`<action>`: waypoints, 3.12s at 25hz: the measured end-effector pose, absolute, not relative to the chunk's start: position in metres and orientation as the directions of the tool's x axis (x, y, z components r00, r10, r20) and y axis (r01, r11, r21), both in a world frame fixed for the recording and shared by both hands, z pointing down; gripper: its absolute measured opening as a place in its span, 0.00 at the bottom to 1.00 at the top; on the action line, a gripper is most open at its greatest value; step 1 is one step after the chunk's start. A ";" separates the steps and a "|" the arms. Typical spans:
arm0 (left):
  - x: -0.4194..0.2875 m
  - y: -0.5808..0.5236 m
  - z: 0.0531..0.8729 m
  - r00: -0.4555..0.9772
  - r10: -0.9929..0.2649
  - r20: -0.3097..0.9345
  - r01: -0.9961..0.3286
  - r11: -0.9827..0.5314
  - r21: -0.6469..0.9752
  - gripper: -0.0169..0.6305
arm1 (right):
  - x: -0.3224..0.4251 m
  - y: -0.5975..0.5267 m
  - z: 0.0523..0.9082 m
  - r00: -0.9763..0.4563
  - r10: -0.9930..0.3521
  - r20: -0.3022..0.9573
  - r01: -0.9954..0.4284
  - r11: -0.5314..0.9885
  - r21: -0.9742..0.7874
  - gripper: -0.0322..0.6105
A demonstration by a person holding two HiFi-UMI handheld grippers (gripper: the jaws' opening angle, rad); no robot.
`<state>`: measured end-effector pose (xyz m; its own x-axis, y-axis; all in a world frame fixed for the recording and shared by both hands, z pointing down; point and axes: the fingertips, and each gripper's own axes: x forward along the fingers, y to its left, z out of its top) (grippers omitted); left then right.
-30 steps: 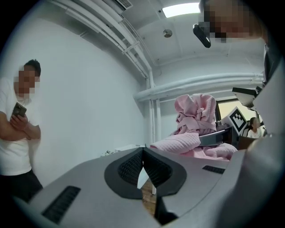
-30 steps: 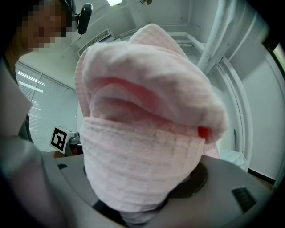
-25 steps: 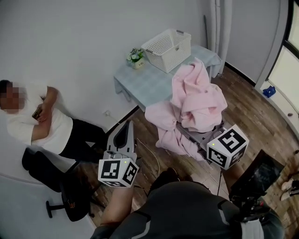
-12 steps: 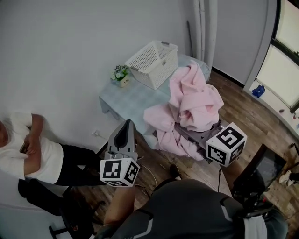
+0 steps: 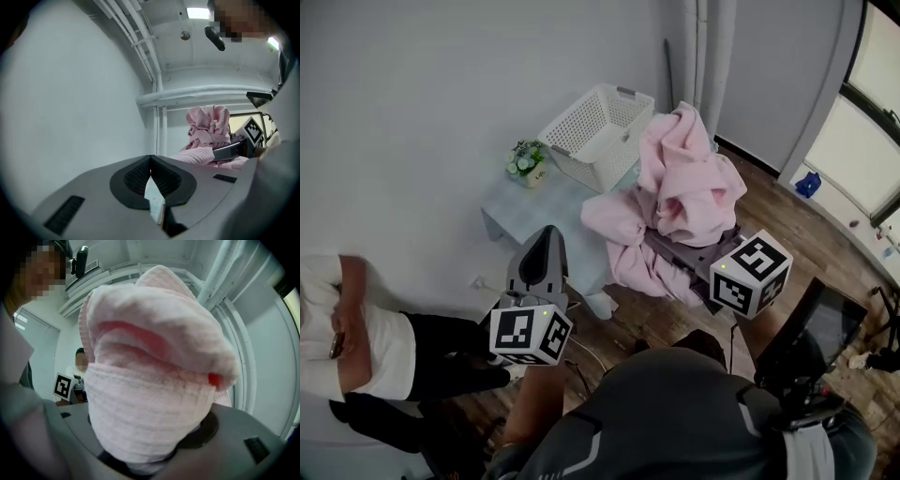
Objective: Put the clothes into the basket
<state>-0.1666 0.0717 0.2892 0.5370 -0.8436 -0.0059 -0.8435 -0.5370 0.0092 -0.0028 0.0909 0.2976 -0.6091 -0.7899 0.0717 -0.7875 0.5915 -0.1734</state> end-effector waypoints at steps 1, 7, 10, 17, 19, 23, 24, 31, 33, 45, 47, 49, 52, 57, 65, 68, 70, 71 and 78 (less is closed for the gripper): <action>-0.166 0.066 0.289 0.541 -0.841 -0.008 -0.841 -0.541 0.009 0.04 | -0.004 0.084 0.298 -0.611 -0.789 0.069 -0.785 0.593 -0.178 0.56; -0.151 0.032 0.294 0.513 -0.858 0.005 -0.858 -0.513 -0.005 0.04 | 0.002 0.039 0.296 -0.639 -0.768 0.041 -0.759 0.621 -0.196 0.56; -0.146 0.013 0.302 0.485 -0.875 0.014 -0.875 -0.485 -0.005 0.04 | 0.008 0.014 0.302 -0.670 -0.741 0.044 -0.734 0.652 -0.189 0.56; -0.108 -0.047 0.299 0.367 -0.930 -0.016 -0.930 -0.367 0.007 0.04 | 0.062 -0.068 0.303 -0.735 -0.677 0.036 -0.667 0.713 -0.217 0.56; -0.099 -0.065 0.303 0.333 -0.943 0.000 -0.943 -0.333 0.011 0.04 | 0.075 -0.092 0.303 -0.751 -0.660 0.033 -0.651 0.730 -0.208 0.56; -0.095 -0.074 0.305 0.266 -0.964 -0.019 -0.963 -0.266 0.034 0.04 | 0.088 -0.116 0.302 -0.780 -0.625 0.023 -0.616 0.761 -0.204 0.56; -0.090 -0.079 0.306 0.255 -0.967 -0.013 -0.966 -0.255 0.034 0.04 | 0.095 -0.125 0.302 -0.785 -0.619 0.019 -0.609 0.765 -0.209 0.56; -0.070 -0.106 0.314 0.215 -0.976 0.041 -0.977 -0.214 0.011 0.04 | 0.119 -0.178 0.304 -0.810 -0.587 0.013 -0.569 0.780 -0.258 0.56; -0.071 -0.115 0.315 0.211 -0.977 0.040 -0.977 -0.211 0.016 0.04 | 0.121 -0.192 0.303 -0.812 -0.584 0.014 -0.566 0.780 -0.267 0.56; -0.115 -0.194 0.326 0.190 -0.980 0.062 -0.982 -0.189 0.033 0.04 | 0.092 -0.289 0.293 -0.791 -0.609 0.054 -0.603 0.762 -0.237 0.56; -0.124 -0.206 0.329 0.185 -0.981 0.065 -0.982 -0.182 0.044 0.04 | 0.082 -0.308 0.295 -0.790 -0.609 0.074 -0.608 0.759 -0.233 0.56; -0.138 -0.219 0.334 0.177 -0.982 0.063 -0.983 -0.173 0.057 0.04 | 0.070 -0.325 0.298 -0.788 -0.608 0.093 -0.612 0.759 -0.223 0.56; -0.156 -0.234 0.342 0.169 -0.983 0.067 -0.983 -0.164 0.077 0.04 | 0.053 -0.344 0.303 -0.790 -0.602 0.117 -0.612 0.762 -0.213 0.56; -0.162 -0.257 0.349 0.170 -0.981 0.091 -0.983 -0.162 0.087 0.04 | 0.043 -0.379 0.311 -0.776 -0.607 0.171 -0.631 0.746 -0.214 0.56; -0.155 -0.290 0.352 0.085 -0.988 0.130 -0.994 -0.076 0.073 0.04 | 0.039 -0.439 0.344 -0.787 -0.537 0.305 -0.604 0.770 -0.204 0.56; -0.153 -0.298 0.358 0.053 -0.986 0.155 -0.996 -0.042 0.076 0.04 | 0.031 -0.455 0.365 -0.795 -0.483 0.368 -0.573 0.797 -0.193 0.56; -0.151 -0.303 0.361 0.039 -0.985 0.168 -0.997 -0.026 0.078 0.04 | 0.026 -0.464 0.380 -0.793 -0.452 0.408 -0.557 0.809 -0.187 0.56; -0.150 -0.304 0.362 0.033 -0.984 0.174 -0.997 -0.020 0.076 0.04 | 0.025 -0.468 0.388 -0.789 -0.437 0.432 -0.552 0.813 -0.185 0.56; -0.148 -0.306 0.372 -0.009 -0.979 0.203 -0.998 0.023 0.063 0.04 | 0.004 -0.475 0.439 -0.766 -0.313 0.561 -0.472 0.867 -0.160 0.56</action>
